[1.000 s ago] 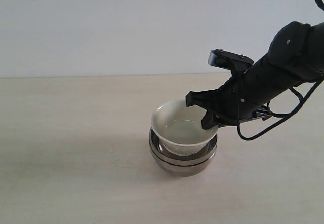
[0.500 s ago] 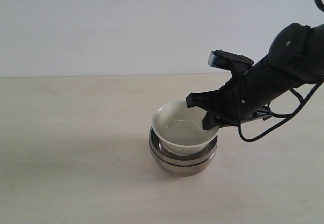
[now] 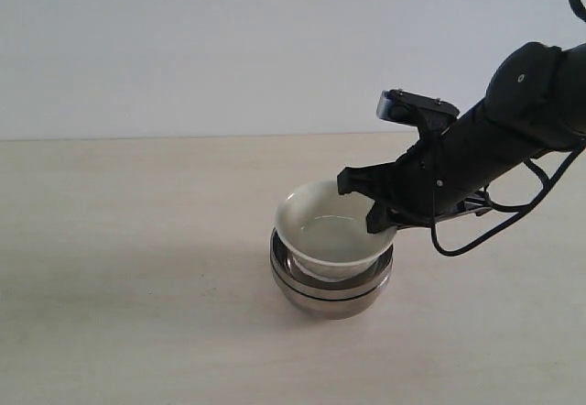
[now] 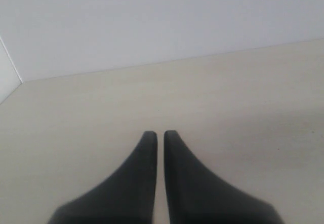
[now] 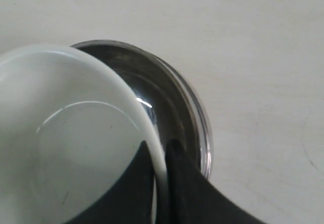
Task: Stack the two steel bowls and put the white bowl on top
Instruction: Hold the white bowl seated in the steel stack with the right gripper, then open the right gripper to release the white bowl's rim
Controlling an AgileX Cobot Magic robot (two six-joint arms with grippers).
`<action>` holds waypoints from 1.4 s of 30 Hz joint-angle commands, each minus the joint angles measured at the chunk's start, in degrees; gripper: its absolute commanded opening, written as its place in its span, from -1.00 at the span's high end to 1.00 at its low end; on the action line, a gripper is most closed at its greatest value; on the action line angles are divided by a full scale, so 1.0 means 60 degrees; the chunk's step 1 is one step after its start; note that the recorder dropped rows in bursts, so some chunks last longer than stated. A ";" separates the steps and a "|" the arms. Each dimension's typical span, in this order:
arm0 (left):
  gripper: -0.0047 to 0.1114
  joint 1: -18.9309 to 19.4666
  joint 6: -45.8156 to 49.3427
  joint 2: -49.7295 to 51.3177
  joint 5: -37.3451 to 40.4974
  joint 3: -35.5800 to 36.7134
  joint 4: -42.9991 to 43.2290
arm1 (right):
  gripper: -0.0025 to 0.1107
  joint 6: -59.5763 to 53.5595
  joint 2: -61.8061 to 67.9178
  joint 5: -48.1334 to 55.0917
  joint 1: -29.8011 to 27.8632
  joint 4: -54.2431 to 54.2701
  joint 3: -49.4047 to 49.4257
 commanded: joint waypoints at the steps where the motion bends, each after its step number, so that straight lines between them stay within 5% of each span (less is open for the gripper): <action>1: 0.85 0.0028 -0.0094 -0.0036 -0.0067 0.0033 -0.0066 | 0.96 -0.0090 -0.0038 0.0075 -0.0038 0.0023 0.0047; 5: 0.85 0.0028 -0.0094 -0.0036 -0.0067 0.0033 -0.0066 | 0.81 -0.0090 -0.0038 0.0094 -0.0038 0.0023 0.0047; 10: 0.85 0.0028 -0.0094 -0.0036 -0.0067 0.0033 -0.0066 | -0.10 -0.0054 -0.0038 -0.0033 -0.0038 0.0086 0.0047; 12: 0.85 0.0028 -0.0094 -0.0036 -0.0067 0.0033 -0.0066 | -0.25 -0.0054 -0.0038 -0.0033 -0.0038 0.0109 0.0047; 20: 0.85 0.0028 -0.0094 -0.0036 -0.0067 0.0033 -0.0066 | -0.02 -0.0128 -0.0056 -0.0233 -0.0038 0.0021 0.0027; 22: 0.85 0.0028 -0.0094 -0.0036 -0.0067 0.0033 -0.0066 | 0.24 -0.0128 -0.0073 -0.0233 -0.0038 -0.0131 0.0027; 23: 0.85 0.0028 -0.0094 -0.0036 -0.0067 0.0033 -0.0066 | 0.55 -0.0128 -0.0089 -0.0233 -0.0038 -0.0381 0.0027; 26: 0.85 0.0028 -0.0094 -0.0036 -0.0067 0.0033 -0.0066 | 0.86 0.0222 -0.0199 -0.0307 -0.0038 -0.0635 0.0027; 29: 0.85 0.0028 -0.0094 -0.0036 -0.0067 0.0033 -0.0066 | 0.79 0.0753 -0.0624 -0.0509 -0.0038 -0.1389 0.0027; 31: 0.85 0.0028 -0.0094 -0.0036 -0.0067 0.0033 -0.0066 | 0.57 0.1201 -0.0723 -0.0301 -0.0038 -0.1956 0.0027; 34: 0.85 0.0028 -0.0094 -0.0036 -0.0067 0.0033 -0.0066 | -0.02 0.1229 -0.0703 -0.0020 -0.0038 -0.2114 0.0027; 35: 0.85 0.0028 -0.0094 -0.0036 -0.0067 0.0033 -0.0066 | -0.04 0.1275 -0.0703 0.0031 -0.0038 -0.2114 0.0027; 40: 0.85 0.0028 -0.0094 -0.0036 -0.0067 0.0033 -0.0066 | 0.93 0.1301 -0.0703 0.0350 -0.0038 -0.2177 0.0027; 42: 0.85 0.0028 -0.0094 -0.0036 -0.0067 0.0033 -0.0066 | 0.94 0.1301 -0.0703 0.0396 -0.0038 -0.2196 0.0027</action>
